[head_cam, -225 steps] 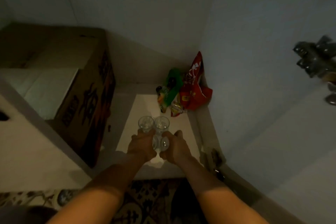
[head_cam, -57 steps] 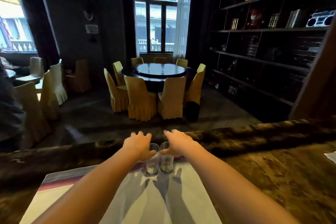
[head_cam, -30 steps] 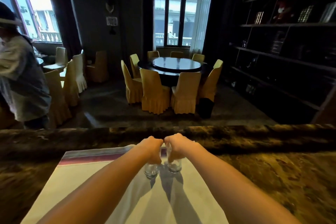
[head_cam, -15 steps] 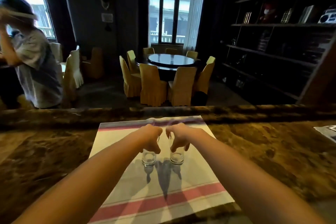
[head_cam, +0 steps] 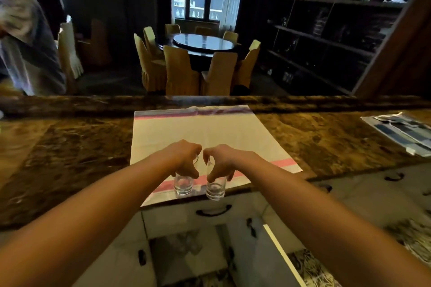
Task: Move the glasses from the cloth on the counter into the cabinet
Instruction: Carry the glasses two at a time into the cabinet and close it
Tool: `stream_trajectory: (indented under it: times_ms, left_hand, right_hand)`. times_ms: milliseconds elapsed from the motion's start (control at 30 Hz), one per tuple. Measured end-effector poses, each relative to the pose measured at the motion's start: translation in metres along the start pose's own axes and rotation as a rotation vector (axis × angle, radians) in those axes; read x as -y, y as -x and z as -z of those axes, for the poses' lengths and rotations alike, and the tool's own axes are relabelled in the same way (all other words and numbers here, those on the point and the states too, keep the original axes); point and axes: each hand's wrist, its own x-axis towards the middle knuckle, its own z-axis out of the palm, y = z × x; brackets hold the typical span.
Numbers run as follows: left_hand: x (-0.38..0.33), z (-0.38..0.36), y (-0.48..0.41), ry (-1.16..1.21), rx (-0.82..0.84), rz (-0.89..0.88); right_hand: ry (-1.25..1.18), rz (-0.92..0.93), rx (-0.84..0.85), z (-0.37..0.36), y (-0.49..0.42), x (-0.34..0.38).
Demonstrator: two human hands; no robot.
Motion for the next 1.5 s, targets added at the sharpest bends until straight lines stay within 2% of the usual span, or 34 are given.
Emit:
stream_trajectory:
  times_ms: [200,367,500,767,1067,1167,1500]
  left_hand:
    - [-0.017,-0.02,0.036,-0.001,-0.01,-0.019]
    - [-0.042,-0.045,0.051,-0.106,-0.036,-0.054]
    - [-0.074,-0.063,0.062,-0.075,0.022,0.03]
    - [-0.12,-0.158,0.073,-0.025,0.122,0.02]
    - [-0.112,-0.273,0.049,0.079,0.271,0.11]
    - [-0.1,-0.304,0.039,0.102,0.273,0.14]
    - [-0.017,-0.424,-0.03,0.131,0.323,0.258]
  right_hand:
    - [0.017,0.072,0.036,-0.013,0.039,-0.002]
    - [-0.038,0.09,0.066,-0.031,0.068,-0.024]
    - [-0.085,0.096,0.085,-0.055,0.092,-0.051]
    - [-0.064,0.006,0.11,-0.14,0.111,-0.113]
    - [-0.165,-0.107,0.146,-0.256,0.074,-0.162]
    - [-0.175,-0.123,0.129,-0.288,0.058,-0.172]
    - [-0.201,-0.208,0.169,-0.4,-0.07,-0.192]
